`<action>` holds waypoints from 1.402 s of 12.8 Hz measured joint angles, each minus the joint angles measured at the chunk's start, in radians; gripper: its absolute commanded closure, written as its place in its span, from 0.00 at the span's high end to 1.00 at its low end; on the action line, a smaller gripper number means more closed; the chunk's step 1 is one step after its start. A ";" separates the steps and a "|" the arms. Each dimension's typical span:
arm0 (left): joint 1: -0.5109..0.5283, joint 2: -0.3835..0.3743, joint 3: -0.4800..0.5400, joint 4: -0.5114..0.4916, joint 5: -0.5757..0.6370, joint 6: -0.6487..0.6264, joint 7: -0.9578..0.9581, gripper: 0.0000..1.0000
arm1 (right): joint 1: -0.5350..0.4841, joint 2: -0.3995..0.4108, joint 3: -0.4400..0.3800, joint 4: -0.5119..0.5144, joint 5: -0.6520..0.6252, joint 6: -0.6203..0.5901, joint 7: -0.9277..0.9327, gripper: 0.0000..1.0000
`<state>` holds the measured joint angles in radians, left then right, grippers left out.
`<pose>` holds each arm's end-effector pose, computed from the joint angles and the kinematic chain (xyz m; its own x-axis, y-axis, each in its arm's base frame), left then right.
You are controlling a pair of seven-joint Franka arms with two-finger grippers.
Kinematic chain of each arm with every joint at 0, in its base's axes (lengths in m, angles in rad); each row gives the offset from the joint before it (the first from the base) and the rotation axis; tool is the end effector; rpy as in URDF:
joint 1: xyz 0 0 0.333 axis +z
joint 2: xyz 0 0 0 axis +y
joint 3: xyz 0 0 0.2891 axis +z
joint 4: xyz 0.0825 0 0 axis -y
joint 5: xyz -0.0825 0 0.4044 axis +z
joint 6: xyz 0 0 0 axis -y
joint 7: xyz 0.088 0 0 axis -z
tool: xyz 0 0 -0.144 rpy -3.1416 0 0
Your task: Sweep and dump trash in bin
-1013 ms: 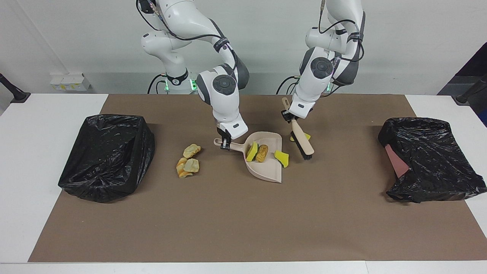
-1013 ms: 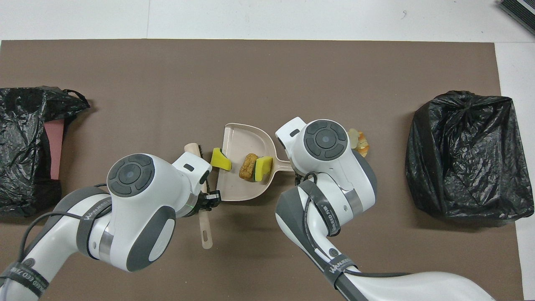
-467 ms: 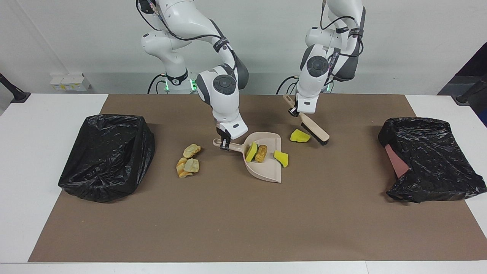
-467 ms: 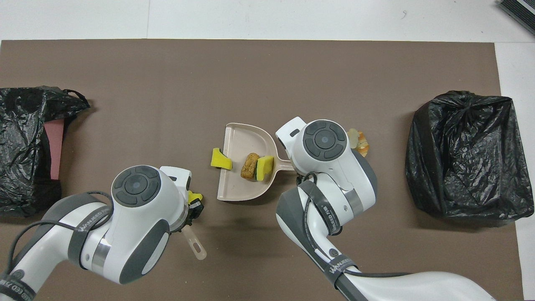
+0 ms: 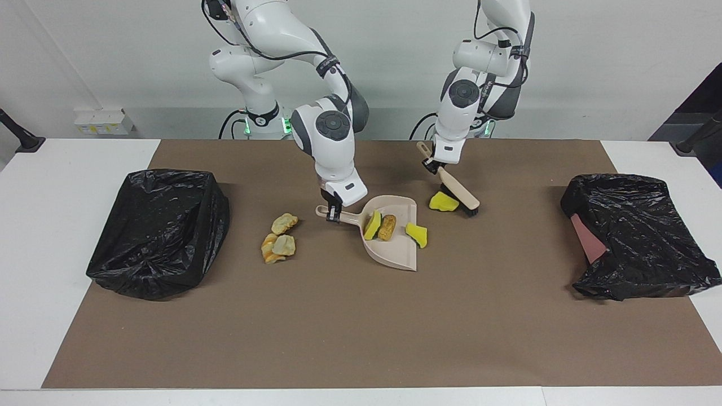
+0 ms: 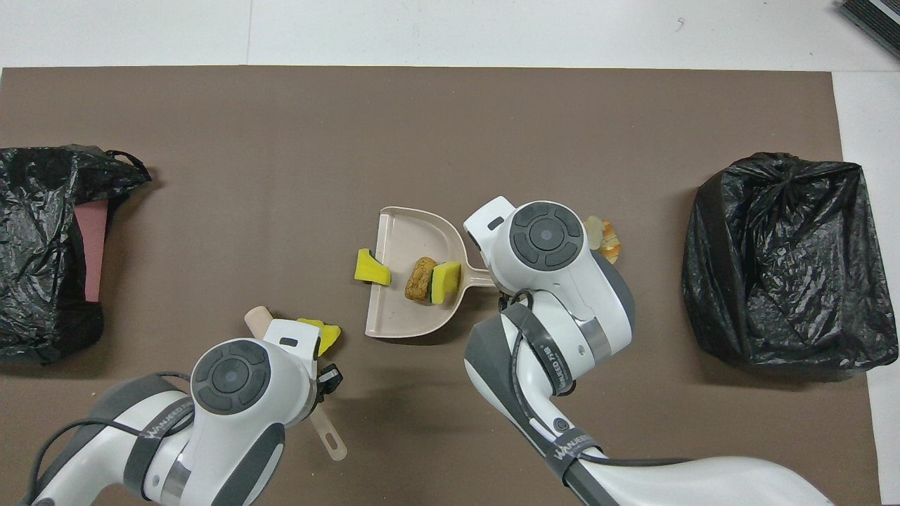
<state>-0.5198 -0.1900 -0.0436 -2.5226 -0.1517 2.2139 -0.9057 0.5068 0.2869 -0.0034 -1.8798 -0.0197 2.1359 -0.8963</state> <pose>0.3732 -0.2458 0.2600 0.8918 0.4248 -0.1554 0.4249 -0.9046 -0.0342 0.5486 0.3005 0.2816 0.1592 0.9867 -0.0328 0.9871 -0.1597 -0.0133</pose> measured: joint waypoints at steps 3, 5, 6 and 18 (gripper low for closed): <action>0.045 0.045 0.012 0.030 -0.130 0.088 0.245 0.00 | 0.000 0.000 0.000 0.000 0.000 0.000 0.000 0.00; 0.065 0.090 0.015 0.079 -0.161 0.098 0.339 0.00 | 0.000 0.000 0.000 0.000 0.000 0.000 0.000 0.00; 0.062 0.118 0.008 0.101 -0.163 0.112 0.355 0.00 | 0.000 0.000 0.000 0.000 0.000 0.000 0.000 0.00; -0.004 0.234 0.003 0.265 -0.171 0.111 0.437 0.00 | -0.003 0.000 0.000 0.000 -0.001 0.000 0.000 0.00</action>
<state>-0.5242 0.0445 -0.0403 -2.2578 -0.3224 2.3252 -0.4692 0.5039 0.2869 -0.0035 -1.8799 -0.0204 2.1359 -0.8963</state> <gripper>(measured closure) 0.740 0.678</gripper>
